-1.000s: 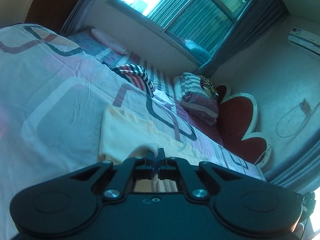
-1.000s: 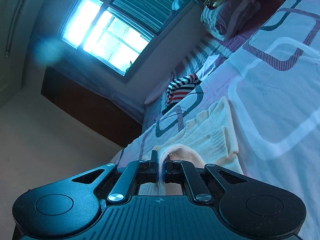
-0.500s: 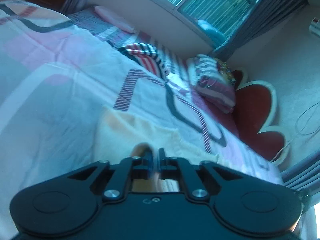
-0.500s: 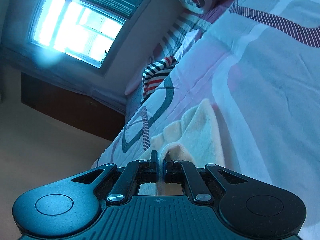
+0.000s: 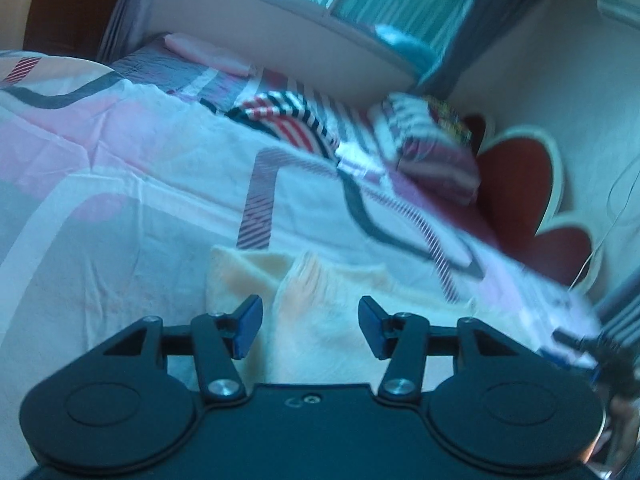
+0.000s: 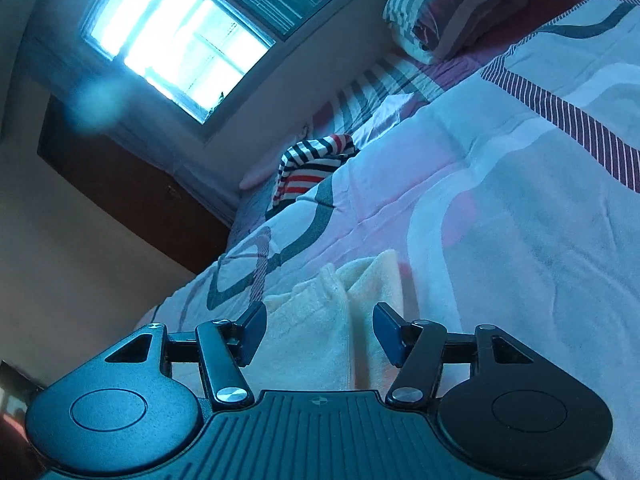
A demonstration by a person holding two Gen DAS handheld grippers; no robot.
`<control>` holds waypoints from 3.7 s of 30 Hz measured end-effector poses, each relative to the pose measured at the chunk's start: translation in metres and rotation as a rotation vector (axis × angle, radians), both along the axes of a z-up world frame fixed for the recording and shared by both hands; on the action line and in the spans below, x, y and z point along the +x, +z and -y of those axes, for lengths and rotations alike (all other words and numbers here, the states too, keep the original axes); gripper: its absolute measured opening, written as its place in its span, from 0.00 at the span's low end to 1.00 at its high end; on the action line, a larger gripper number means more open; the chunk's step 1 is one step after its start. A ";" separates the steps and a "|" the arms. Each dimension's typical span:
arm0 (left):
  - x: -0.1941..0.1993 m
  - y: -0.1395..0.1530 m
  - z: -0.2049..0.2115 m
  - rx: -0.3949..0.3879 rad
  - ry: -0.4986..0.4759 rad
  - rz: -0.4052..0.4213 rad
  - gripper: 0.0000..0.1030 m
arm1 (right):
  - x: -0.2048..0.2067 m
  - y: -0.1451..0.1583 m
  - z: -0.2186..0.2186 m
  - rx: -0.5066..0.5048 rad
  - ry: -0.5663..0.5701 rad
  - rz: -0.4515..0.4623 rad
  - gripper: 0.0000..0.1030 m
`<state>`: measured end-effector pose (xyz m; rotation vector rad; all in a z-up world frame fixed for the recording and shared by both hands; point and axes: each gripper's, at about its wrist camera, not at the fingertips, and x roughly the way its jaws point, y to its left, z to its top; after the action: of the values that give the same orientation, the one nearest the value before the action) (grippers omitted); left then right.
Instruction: Fold small clothes
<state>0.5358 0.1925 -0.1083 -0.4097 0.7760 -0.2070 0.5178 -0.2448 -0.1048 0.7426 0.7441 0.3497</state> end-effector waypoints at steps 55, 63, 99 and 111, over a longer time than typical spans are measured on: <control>-0.040 -0.017 0.154 0.443 -0.175 0.151 0.74 | -0.021 -0.010 -0.182 -0.671 0.289 0.195 0.43; -0.071 -0.005 0.150 0.391 -0.192 0.161 0.73 | -0.054 0.004 -0.192 -0.651 0.364 0.214 0.43; -0.149 -0.002 0.158 0.408 -0.121 0.075 0.72 | -0.146 0.013 -0.190 -0.587 0.330 0.122 0.25; -0.171 -0.008 0.160 0.428 -0.109 0.035 0.70 | -0.169 0.008 -0.211 -0.593 0.360 0.107 0.25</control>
<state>0.3644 0.0326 -0.1166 0.0411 0.7854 -0.1436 0.3486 -0.0339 -0.0967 0.0272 0.8257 0.4606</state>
